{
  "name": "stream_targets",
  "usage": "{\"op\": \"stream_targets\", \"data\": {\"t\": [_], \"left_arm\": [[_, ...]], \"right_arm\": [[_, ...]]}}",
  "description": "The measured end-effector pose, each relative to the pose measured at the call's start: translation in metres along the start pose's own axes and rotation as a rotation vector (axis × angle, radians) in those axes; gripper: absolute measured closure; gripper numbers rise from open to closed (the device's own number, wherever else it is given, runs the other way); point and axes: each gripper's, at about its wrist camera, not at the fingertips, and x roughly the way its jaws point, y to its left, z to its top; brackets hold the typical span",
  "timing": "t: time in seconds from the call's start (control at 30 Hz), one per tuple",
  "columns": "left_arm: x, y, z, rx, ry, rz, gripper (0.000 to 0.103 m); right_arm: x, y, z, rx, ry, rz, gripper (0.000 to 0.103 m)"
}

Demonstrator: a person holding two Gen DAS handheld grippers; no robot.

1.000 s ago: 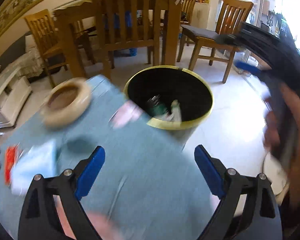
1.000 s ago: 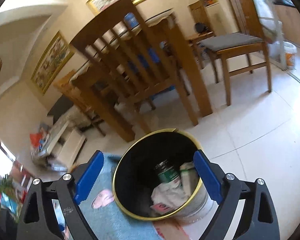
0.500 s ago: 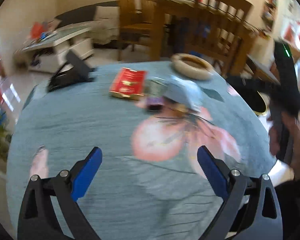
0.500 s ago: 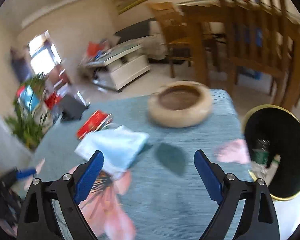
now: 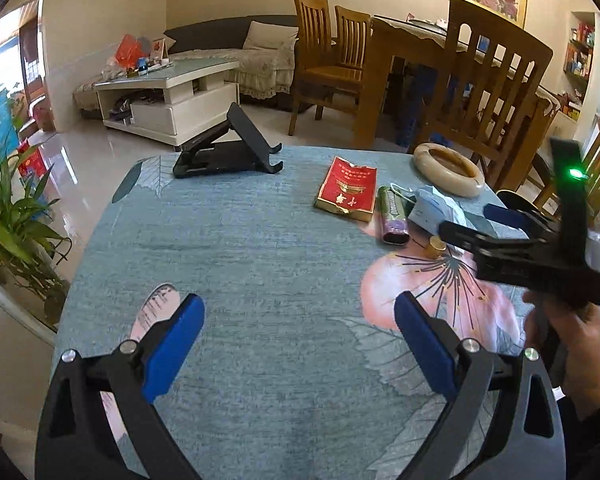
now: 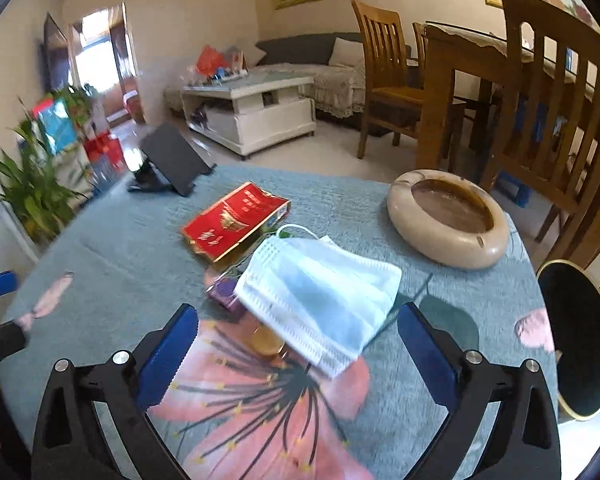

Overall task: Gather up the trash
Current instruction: 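Move both grippers back over the table toward the blue mask, then grasp the blue face mask with the right gripper while the left gripper grasps the gold round cap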

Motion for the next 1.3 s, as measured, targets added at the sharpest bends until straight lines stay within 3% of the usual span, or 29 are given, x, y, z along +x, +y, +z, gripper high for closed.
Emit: {"op": "stream_targets", "data": {"t": [0.03,0.1,0.17,0.27,0.33,0.53,0.77,0.97,1.3], "left_arm": [[0.0,0.001,-0.001,-0.002,0.001,-0.002,0.007],[-0.001,0.001,-0.002,0.0,0.002,-0.002,0.007],[-0.001,0.003,-0.004,-0.002,0.003,-0.006,0.007],[0.003,0.006,-0.006,-0.011,0.013,-0.01,0.007],[0.006,0.007,-0.006,-0.018,0.024,-0.017,0.007],[0.017,-0.006,-0.007,-0.006,0.049,-0.041,0.006],[0.039,-0.064,-0.006,0.088,0.097,-0.091,0.006],[0.066,-0.098,0.01,0.112,0.125,-0.138,0.006],[0.126,-0.094,0.044,0.0,0.217,-0.224,0.011]], "right_arm": [[0.003,-0.001,0.003,0.004,0.011,-0.002,0.004],[0.018,-0.005,0.01,0.026,0.066,-0.007,0.017],[0.028,-0.014,0.01,0.067,0.123,0.006,0.063],[0.029,-0.025,0.006,0.094,0.156,-0.004,0.079],[0.019,-0.032,0.002,0.121,0.144,0.039,0.089],[-0.04,-0.061,-0.024,0.196,0.046,0.183,0.09],[-0.067,-0.12,-0.056,0.476,-0.046,0.317,0.09],[-0.084,-0.128,-0.058,0.465,-0.085,0.313,0.09],[-0.101,-0.145,-0.066,0.486,-0.133,0.358,0.089]]}}
